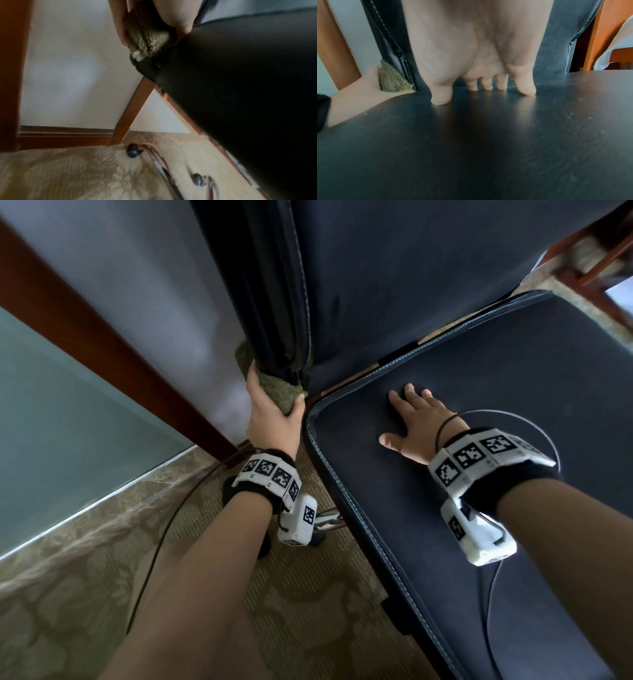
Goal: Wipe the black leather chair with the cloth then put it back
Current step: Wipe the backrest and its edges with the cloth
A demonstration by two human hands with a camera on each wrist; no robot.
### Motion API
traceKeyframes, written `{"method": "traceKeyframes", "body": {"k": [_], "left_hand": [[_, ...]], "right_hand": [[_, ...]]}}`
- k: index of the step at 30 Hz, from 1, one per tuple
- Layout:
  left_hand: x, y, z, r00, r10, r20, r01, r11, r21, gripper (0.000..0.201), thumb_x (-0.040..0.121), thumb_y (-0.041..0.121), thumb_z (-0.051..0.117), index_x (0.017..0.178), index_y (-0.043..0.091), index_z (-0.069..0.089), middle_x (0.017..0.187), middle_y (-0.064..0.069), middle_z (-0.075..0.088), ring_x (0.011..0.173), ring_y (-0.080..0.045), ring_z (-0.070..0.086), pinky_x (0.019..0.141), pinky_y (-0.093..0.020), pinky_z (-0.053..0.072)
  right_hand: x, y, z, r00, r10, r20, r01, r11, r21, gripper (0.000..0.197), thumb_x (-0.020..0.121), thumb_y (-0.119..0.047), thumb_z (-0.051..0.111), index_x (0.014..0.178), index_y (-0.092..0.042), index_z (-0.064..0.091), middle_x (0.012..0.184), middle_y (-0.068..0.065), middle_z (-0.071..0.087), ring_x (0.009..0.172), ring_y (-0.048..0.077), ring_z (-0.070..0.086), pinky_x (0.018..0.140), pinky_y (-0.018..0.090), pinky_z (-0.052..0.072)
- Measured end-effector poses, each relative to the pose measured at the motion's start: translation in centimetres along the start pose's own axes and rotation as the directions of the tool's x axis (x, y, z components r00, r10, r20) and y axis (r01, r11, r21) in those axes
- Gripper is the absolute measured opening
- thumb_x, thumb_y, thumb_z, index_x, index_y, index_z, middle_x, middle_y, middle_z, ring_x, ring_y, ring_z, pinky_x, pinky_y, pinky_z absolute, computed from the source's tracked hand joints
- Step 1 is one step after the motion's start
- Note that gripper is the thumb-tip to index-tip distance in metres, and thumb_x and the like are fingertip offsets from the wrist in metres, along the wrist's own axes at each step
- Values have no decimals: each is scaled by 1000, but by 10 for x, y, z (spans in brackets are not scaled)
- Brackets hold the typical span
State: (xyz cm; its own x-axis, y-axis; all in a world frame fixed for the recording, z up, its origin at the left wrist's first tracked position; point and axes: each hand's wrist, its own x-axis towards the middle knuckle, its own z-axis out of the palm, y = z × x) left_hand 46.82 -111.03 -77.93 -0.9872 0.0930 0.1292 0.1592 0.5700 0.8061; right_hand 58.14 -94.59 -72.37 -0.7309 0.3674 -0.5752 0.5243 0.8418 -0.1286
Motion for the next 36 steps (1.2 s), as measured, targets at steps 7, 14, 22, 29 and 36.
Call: {"method": "traceKeyframes", "body": {"k": [7,14,22,29,36], "left_hand": [[-4,-28,-23,994,-59,96,55,998,36,73,81,26,70,142,24,30,112,-9,64,102,-27,61,80,-24,41],[-3,-4,-69,999,-22,-39,12,973,-231,45,78,22,74,116,12,51,98,8,55,84,-1,52,70,3,36],[-16,19,-117,985,80,152,-33,955,-293,26,75,23,76,87,25,53,87,10,59,78,3,57,77,-26,51],[-22,37,-127,911,200,362,-101,956,-275,38,87,25,64,114,19,38,95,12,50,78,12,54,68,-7,44],[-19,56,-114,804,6,594,209,934,-291,33,99,40,30,125,21,22,100,11,44,90,-1,52,80,-26,50]], "right_hand": [[-2,-1,3,1000,-2,-18,2,1000,-3,78,91,-52,43,148,-27,-4,156,-3,-13,144,22,-8,113,55,16],[-13,-10,3,994,9,-110,-6,1000,30,75,92,-45,48,149,-21,7,157,4,1,143,26,1,111,55,21],[-47,-86,-7,810,-394,-434,566,719,403,57,86,-24,64,137,-13,41,130,5,46,121,17,44,98,18,30],[-56,-111,3,796,-388,-465,605,549,577,73,72,-21,79,133,-9,42,115,1,54,109,13,50,96,20,38],[-44,-110,18,911,-148,-385,408,464,786,46,75,-22,76,116,-14,56,105,4,63,102,18,59,93,35,48]]}}
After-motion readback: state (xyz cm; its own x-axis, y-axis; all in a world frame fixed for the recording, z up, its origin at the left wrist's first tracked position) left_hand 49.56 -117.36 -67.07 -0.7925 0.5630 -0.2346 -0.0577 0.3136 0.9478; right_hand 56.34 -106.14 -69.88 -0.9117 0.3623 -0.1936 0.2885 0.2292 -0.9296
